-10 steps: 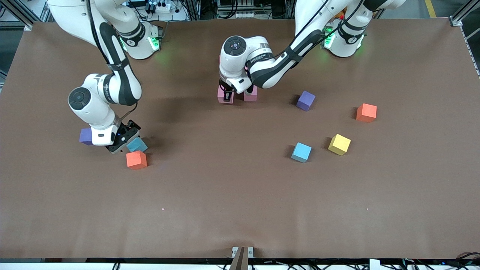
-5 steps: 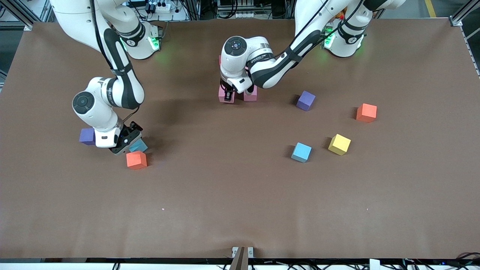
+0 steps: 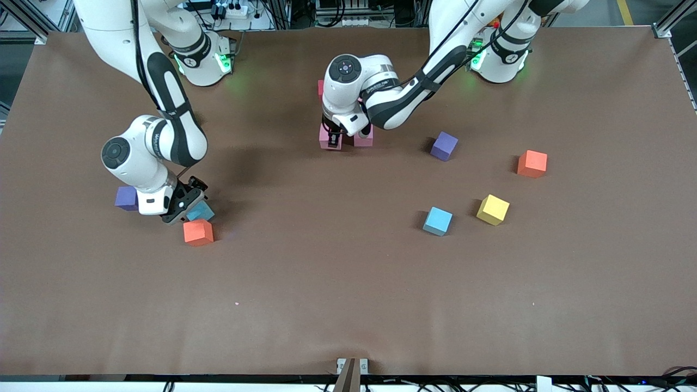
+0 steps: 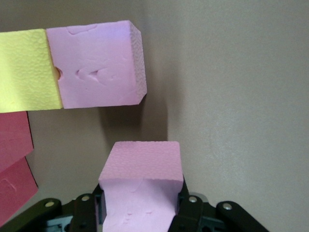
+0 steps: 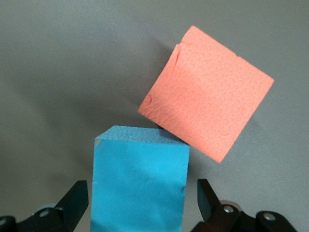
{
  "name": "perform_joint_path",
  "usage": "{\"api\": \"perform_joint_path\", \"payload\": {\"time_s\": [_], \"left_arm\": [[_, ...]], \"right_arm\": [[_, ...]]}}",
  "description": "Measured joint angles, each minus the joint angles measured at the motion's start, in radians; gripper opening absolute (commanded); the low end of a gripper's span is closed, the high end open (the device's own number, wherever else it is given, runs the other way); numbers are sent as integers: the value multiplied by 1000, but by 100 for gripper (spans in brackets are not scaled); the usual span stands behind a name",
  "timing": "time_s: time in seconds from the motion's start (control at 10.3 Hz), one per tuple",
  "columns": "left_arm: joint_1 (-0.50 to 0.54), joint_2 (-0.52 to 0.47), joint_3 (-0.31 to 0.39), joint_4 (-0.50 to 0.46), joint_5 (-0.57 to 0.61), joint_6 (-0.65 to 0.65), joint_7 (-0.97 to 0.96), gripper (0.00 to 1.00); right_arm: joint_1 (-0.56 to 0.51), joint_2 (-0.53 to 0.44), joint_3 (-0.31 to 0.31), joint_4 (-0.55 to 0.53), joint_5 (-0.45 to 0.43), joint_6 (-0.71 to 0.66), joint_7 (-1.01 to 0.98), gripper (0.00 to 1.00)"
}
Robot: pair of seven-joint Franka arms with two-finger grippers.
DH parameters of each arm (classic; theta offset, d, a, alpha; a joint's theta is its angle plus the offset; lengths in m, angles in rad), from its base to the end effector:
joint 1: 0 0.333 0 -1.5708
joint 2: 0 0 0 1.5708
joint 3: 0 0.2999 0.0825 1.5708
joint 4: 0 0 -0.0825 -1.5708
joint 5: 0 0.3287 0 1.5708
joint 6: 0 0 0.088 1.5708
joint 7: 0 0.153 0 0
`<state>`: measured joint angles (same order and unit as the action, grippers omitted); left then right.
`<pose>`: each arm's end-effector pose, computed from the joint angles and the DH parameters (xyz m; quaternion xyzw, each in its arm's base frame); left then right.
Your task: Form number 2 with 11 blocks
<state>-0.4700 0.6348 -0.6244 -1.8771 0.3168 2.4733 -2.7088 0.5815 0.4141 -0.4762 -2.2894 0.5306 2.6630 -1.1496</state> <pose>0.2981 -0.5244 0.2151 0.7343 0.6729 -0.0849 0.0268 0.4978 0.0371 0.1789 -0.9160 -0.3993 -0.0344 0.0164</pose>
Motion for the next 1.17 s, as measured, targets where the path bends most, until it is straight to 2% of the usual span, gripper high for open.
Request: {"api": "perform_joint_path", "payload": {"time_s": [0.1,0.19,0.29,0.78,1.17], "left_arm": [[1,0,0,-9,0,8,-1,0],[3,0,1,-20,0,19,-1,0],[5,0,1,-29,0,25,-2,0],[6,-6,1,-58,0,33,-3,0],[7,-7,1,-70,0,37,-3,0]], "right_arm": [[0,1,5,3,0,0,-1,40],[0,1,8,4,0,0,-1,12],[0,1,11,6,1,0,-1,0],[0,1,14,22,1,-2,-100,0],[0,-1,14,60,2,-63,-170,0]]}}
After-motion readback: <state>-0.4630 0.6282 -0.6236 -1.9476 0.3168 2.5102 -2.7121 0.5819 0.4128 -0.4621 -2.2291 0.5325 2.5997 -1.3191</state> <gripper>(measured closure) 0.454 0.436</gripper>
